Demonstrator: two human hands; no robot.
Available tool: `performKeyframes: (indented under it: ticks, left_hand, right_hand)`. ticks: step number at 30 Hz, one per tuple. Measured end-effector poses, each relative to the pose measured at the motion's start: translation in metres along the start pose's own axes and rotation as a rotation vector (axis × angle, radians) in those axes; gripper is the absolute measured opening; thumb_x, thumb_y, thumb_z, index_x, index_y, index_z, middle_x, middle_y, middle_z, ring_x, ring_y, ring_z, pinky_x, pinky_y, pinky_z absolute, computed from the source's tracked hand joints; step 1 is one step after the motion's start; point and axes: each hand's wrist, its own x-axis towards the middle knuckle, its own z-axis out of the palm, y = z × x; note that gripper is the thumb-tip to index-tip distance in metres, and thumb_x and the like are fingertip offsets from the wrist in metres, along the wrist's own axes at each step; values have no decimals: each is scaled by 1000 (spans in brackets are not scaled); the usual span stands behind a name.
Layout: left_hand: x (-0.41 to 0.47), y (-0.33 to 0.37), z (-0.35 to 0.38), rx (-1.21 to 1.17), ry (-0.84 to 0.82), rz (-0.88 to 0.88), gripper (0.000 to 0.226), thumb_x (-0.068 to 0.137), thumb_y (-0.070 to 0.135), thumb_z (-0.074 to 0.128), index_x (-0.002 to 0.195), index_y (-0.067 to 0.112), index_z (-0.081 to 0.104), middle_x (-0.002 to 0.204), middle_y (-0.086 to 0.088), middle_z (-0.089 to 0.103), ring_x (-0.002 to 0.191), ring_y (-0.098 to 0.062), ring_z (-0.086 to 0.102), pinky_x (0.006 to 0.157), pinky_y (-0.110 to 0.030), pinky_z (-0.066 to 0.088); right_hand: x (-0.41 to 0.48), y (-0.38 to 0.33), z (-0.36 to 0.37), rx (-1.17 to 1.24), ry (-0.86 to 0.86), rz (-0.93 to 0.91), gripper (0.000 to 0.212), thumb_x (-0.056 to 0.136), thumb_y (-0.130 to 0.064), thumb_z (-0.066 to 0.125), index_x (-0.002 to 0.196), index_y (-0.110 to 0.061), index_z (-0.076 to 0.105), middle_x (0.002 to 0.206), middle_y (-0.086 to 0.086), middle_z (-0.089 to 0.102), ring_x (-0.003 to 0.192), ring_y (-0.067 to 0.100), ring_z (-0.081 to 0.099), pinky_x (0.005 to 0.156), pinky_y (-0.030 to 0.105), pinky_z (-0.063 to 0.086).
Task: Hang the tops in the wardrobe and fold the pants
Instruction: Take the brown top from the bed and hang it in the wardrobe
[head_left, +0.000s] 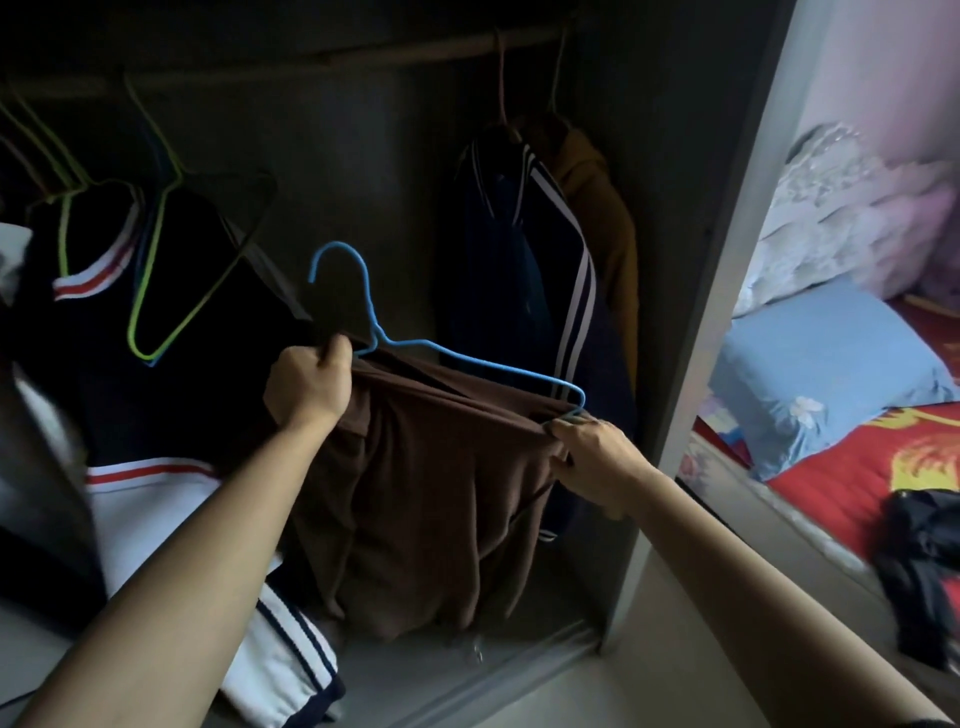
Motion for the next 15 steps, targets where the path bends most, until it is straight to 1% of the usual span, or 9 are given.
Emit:
performKeyframes:
  ticks: [3,6,8,10,11,12,13,15]
  left_hand:
    - [1,0,1,4,11,3,67,79,56,35,80,-1,70,84,-25,69,81,-43,64,65,-37,43]
    - [4,-1,0,-42,33,-66,65,80,56,37,76,0,70,77,-21,68,78,-41,64,63,-34,40]
    - [6,-2,-1,-94,30,-141,63,79,56,38,74,2,69,72,-16,65,78,-40,64,63,-33,39]
    - [7,-2,0,-141,27,-201,61,79,55,40,77,3,70,73,-13,64,80,-39,64,65,-33,39]
    - [6,-3,1,-157,23,-218,60,79,55,41,78,3,71,73,-12,64,80,-38,64,65,-33,39]
    - [6,-3,1,-172,17,-227,59,79,54,42,79,3,71,73,-10,63,80,-37,64,66,-33,40]
    - [6,-4,0,-187,10,-231,58,79,54,43,79,3,71,72,-9,62,80,-37,64,66,-33,41]
    - [8,-6,-2,-204,7,-221,59,78,54,43,78,1,70,72,-13,65,79,-38,64,65,-34,43]
  right_hand:
    - [-3,-2,-1,-150,137,-116,24,85,-23,61,107,-16,68,109,3,70,104,25,64,83,34,49]
    - [-5,-3,-1,-214,293,-250,19,86,-21,67,104,-15,71,102,1,70,95,24,65,75,35,51]
    - [-5,-4,-3,-225,386,-295,18,89,-20,64,105,-16,71,101,0,69,98,24,65,82,34,48]
    - [-6,-5,-5,-280,443,-340,17,93,-20,59,104,-18,71,99,-2,68,102,22,65,97,37,41]
    - [-7,-5,-6,-311,445,-358,17,94,-22,57,105,-20,70,99,-4,68,105,20,64,103,39,37]
    - [-9,-4,-7,-310,426,-365,18,94,-24,56,106,-21,69,100,-5,67,106,18,63,106,40,35]
    - [-11,-2,-9,-272,391,-359,18,95,-25,55,107,-21,68,101,-4,67,106,18,63,104,40,37]
    - [-14,5,-16,-152,312,-317,19,95,-26,55,110,-18,65,105,-1,67,105,21,62,90,37,46]
